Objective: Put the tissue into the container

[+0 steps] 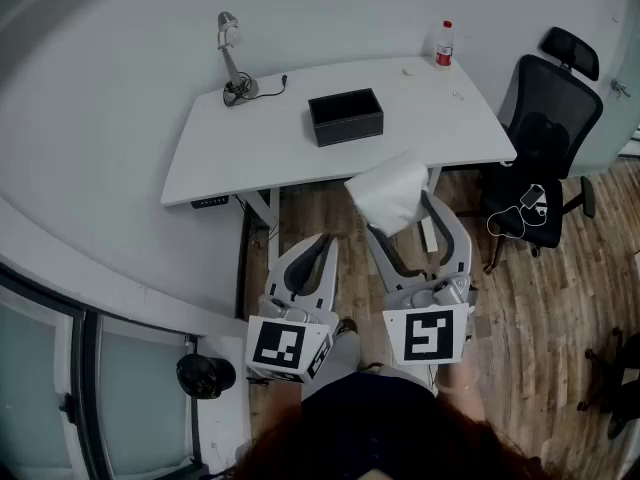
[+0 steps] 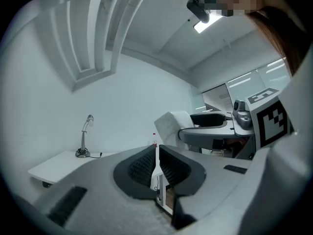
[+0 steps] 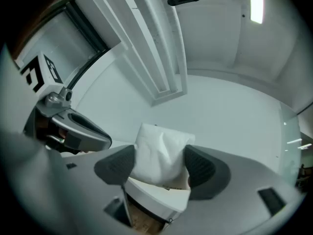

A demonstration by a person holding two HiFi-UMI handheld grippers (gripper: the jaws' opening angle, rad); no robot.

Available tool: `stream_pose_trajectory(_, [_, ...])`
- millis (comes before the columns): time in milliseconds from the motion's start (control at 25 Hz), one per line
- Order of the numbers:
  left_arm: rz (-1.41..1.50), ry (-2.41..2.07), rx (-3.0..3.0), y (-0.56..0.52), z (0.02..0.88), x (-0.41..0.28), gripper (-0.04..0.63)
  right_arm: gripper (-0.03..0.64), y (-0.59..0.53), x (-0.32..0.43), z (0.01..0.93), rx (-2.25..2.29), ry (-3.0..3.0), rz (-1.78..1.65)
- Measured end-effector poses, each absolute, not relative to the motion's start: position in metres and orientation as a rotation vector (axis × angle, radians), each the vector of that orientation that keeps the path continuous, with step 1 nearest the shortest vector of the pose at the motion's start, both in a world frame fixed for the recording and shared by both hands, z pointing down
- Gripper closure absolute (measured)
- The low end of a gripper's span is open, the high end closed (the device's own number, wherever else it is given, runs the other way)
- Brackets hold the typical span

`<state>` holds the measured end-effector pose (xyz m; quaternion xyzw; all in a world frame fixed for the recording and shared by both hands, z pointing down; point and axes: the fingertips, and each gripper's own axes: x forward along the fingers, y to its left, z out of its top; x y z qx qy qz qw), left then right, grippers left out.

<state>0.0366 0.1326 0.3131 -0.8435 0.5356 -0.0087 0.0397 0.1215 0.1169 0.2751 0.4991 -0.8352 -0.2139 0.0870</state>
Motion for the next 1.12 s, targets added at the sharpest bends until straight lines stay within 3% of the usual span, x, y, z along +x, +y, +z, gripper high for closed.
stream_pose_trajectory(1120, [0.012,1.681,-2.63,0.041,0.319,-0.014,0.554,0.278,0.023,0.075,0.286,1.481,-2.448,-0.625])
